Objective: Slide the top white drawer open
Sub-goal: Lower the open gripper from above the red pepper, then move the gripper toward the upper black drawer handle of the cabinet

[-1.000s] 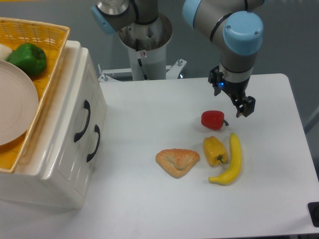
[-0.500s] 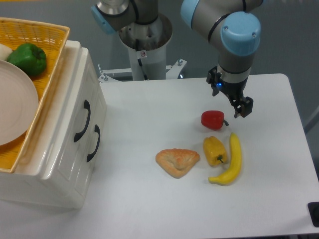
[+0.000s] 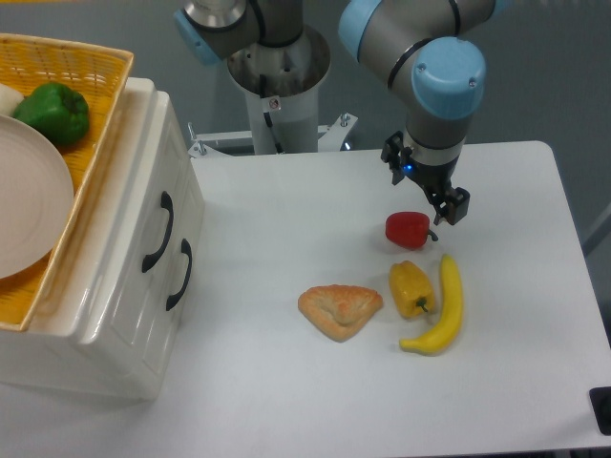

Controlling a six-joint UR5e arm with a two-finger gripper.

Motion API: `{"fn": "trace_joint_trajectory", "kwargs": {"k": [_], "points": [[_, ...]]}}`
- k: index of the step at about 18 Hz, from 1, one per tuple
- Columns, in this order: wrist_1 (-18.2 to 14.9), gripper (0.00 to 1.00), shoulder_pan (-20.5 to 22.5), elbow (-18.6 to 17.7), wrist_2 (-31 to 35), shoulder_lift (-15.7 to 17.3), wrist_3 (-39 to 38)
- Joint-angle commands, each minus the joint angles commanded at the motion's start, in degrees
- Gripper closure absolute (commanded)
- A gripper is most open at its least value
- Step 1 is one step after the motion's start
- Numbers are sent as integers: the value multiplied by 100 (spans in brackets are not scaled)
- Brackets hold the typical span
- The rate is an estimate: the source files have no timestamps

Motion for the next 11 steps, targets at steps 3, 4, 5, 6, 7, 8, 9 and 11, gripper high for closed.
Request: {"fn": "trace_joint_trajectory", "kwargs": {"k": [3,4,5,6,7,8,9,11], "points": [[-26,0,-150,88,61,-52,-727],[-44,0,-185,140,61,-70,-922],[-131,0,-263,193,52,-70,-1028],[-236,0,-299,202,52,-70,-1116],[-272,0,-308,211,52,-79,-1308],[-272,0,-334,220,-18,-79,-1632],[-272,0,-430,229,-132,-70,-1992],[-263,0,-510,307,-552,-79,-2617]]}}
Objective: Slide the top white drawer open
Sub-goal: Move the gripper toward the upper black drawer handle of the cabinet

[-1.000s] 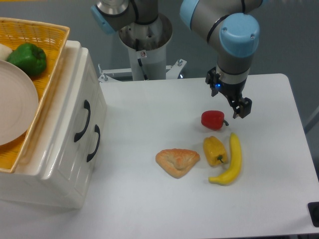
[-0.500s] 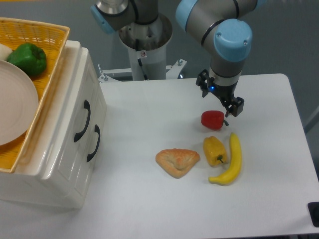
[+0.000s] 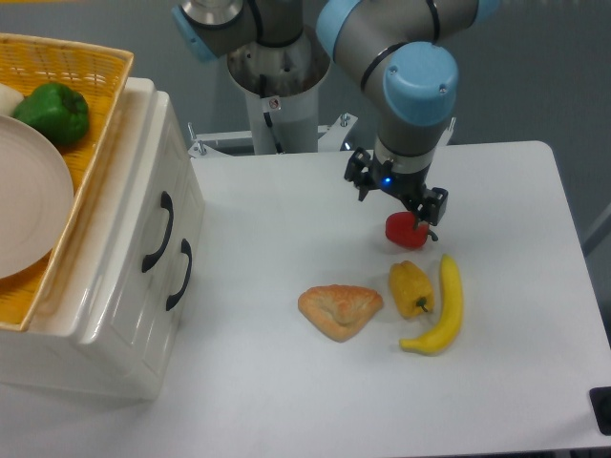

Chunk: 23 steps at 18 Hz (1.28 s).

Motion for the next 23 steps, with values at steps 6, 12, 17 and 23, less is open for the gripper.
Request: {"fn": "trace_joint_trajectory", "kwargs": {"k": [6,12,17,23], "points": [[26,0,-377,44,-125,-79,-1249],[9,0,-852,132,-213,-88,-2313],[-97,0,-1134,168,-555,-176,-2736],[-228,0,-1160,168,-1267,-167,-2973]]}}
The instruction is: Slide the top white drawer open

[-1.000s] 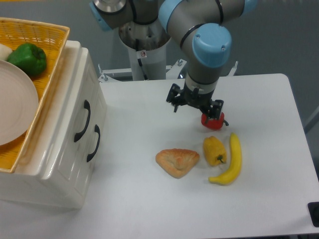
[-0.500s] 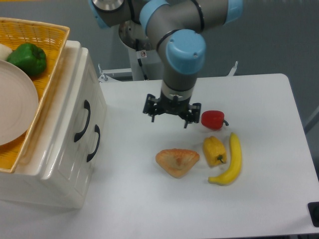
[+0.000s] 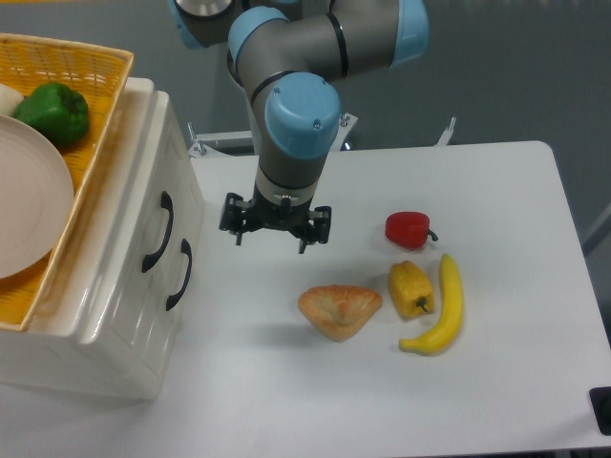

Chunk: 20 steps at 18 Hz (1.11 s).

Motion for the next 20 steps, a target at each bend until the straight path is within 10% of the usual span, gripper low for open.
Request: {"fn": "trace_joint_trajectory", "kwargs": {"k": [20], "points": [[-115,0,-615,-26,-379,-53,35]]}}
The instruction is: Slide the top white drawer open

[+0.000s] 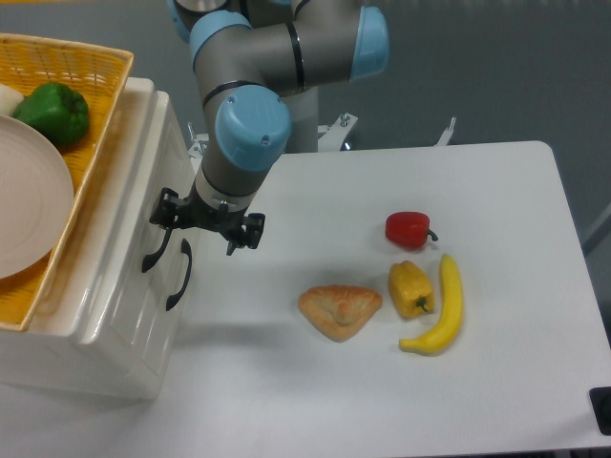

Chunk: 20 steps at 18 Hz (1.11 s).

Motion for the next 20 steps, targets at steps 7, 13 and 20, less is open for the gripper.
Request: {"fn": "trace_joint_trajectory", "kwargs": {"k": [7,13,20], "points": [[0,0,0,-9,0,-35,62],[0,0,9,-18,9,-70,70],[-9,0,0,-35,-9,-62,70]]}}
